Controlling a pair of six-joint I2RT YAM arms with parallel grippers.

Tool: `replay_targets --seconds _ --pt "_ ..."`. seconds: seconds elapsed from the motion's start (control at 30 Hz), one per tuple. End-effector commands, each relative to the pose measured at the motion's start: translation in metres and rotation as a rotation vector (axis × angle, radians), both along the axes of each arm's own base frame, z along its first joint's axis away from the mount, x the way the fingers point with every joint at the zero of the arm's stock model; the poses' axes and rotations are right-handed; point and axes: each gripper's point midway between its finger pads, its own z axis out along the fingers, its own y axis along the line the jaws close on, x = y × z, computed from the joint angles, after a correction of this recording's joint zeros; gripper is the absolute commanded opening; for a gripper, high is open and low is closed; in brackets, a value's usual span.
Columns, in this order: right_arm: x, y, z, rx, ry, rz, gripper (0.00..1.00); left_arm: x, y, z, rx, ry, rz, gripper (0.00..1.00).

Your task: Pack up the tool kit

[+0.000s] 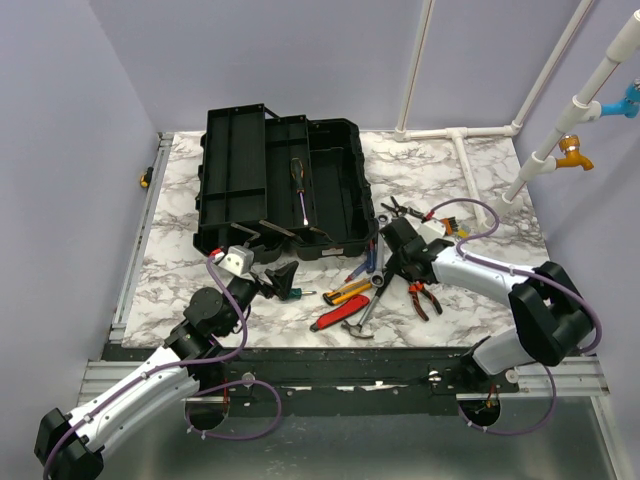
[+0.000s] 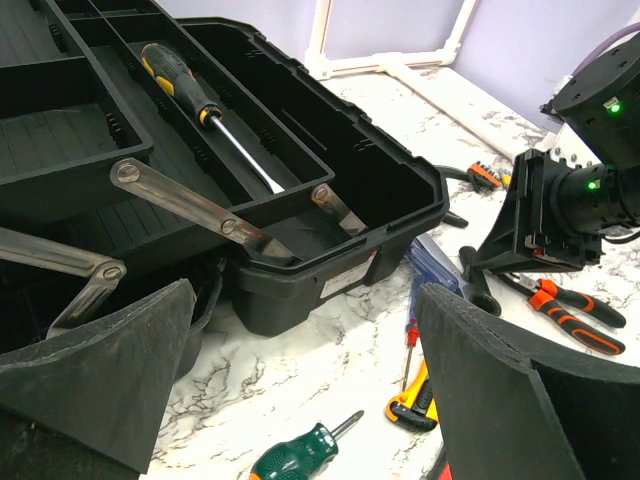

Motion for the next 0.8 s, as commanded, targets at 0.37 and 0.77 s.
replay_targets --seconds 0.37,0.77 --pt "-0.03 0.007 -0.007 0.055 0.063 0.125 0.36 -0.001 -0.005 0.011 -0.02 -0.02 -0.022 0.94" --pt "-0.019 0.025 0.006 0.106 0.021 0.182 0.36 -0.001 -0.004 0.012 -0.019 -0.023 -0.023 0.94"
